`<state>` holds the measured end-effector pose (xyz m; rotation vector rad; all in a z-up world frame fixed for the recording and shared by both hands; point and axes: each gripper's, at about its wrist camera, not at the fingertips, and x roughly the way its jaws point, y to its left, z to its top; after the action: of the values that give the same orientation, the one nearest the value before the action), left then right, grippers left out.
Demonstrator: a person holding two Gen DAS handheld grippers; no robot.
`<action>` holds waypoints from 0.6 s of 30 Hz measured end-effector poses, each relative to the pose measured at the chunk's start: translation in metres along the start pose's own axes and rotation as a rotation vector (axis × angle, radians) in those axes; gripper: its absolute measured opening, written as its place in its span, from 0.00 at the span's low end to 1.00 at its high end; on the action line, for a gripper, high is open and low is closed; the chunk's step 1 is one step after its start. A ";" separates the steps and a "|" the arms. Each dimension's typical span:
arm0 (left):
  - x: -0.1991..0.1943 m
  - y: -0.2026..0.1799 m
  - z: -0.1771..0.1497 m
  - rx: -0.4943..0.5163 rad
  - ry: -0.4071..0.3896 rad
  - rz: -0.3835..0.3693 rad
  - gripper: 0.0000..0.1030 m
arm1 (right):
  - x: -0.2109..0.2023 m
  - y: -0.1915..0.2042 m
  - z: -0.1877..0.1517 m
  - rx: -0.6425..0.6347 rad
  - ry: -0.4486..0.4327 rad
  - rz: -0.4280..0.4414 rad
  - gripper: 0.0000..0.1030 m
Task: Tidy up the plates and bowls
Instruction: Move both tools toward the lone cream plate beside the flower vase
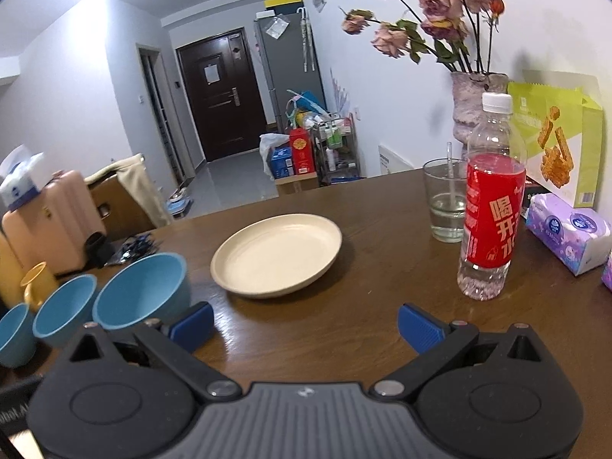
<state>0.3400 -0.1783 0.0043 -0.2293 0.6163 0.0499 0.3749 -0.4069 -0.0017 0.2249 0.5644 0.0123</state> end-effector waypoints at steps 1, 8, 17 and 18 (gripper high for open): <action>0.007 -0.007 -0.001 0.001 0.003 0.004 1.00 | 0.008 -0.005 0.002 0.003 0.000 0.001 1.00; 0.051 -0.039 -0.004 -0.023 0.027 0.027 1.00 | 0.052 -0.031 0.015 0.021 -0.007 0.024 0.99; 0.101 -0.070 -0.004 -0.028 0.040 0.032 1.00 | 0.105 -0.051 0.022 0.009 -0.019 0.008 0.96; 0.105 -0.072 -0.003 -0.030 0.043 0.031 0.99 | 0.110 -0.052 0.023 0.005 -0.018 0.009 0.94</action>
<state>0.4322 -0.2515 -0.0447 -0.2502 0.6619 0.0838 0.4780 -0.4543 -0.0520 0.2324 0.5457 0.0174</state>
